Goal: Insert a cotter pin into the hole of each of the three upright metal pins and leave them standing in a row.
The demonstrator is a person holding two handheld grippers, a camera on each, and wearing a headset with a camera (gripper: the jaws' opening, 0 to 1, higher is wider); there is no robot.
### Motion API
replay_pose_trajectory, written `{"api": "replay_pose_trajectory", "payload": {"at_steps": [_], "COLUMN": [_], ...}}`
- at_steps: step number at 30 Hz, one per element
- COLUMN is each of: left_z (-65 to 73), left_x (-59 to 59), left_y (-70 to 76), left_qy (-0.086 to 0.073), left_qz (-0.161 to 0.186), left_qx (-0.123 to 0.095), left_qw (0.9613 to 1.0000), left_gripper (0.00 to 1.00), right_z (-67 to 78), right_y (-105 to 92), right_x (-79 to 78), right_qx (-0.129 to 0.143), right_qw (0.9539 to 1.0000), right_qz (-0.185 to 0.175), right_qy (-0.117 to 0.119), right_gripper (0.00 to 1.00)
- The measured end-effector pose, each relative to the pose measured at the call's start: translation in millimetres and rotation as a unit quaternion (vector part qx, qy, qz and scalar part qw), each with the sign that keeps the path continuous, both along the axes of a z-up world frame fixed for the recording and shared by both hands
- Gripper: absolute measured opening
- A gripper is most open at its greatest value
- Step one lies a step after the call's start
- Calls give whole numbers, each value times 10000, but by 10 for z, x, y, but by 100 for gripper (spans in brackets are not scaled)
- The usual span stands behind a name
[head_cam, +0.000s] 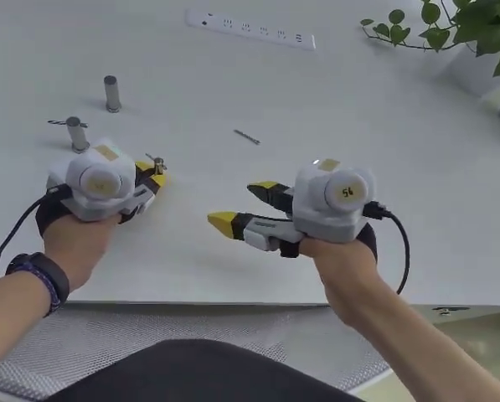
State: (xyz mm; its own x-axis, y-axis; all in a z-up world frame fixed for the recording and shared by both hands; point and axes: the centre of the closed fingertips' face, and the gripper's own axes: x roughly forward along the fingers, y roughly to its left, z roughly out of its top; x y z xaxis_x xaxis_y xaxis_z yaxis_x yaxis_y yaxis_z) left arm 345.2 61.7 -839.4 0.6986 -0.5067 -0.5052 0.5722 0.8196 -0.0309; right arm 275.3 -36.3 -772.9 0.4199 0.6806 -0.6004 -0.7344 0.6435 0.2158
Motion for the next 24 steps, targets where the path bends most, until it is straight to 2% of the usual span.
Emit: {"api": "replay_pose_trajectory", "payload": {"at_steps": [5, 10, 18, 24], "left_z": [3, 2, 40, 33], "left_x": [38, 84, 222, 281], "left_y": [42, 104, 255, 322], "left_qy": [29, 15, -62, -78], "left_qz": [131, 312, 626, 779], "left_qx": [-59, -31, -53, -48], "left_qw": [9999, 9995, 9980, 9969], "left_gripper": [6, 6, 6, 6], "right_z": [-10, -16, -31, -28], "right_y": [-46, -83, -163, -236], "right_x": [-12, -33, -51, -21], "right_qx": [1, 0, -1, 9], "right_qw": [10000, 10000, 9999, 9999], "right_qz": [-23, -44, -57, -116], "right_qy": [28, 60, 107, 105], "right_gripper": [54, 54, 54, 54]}}
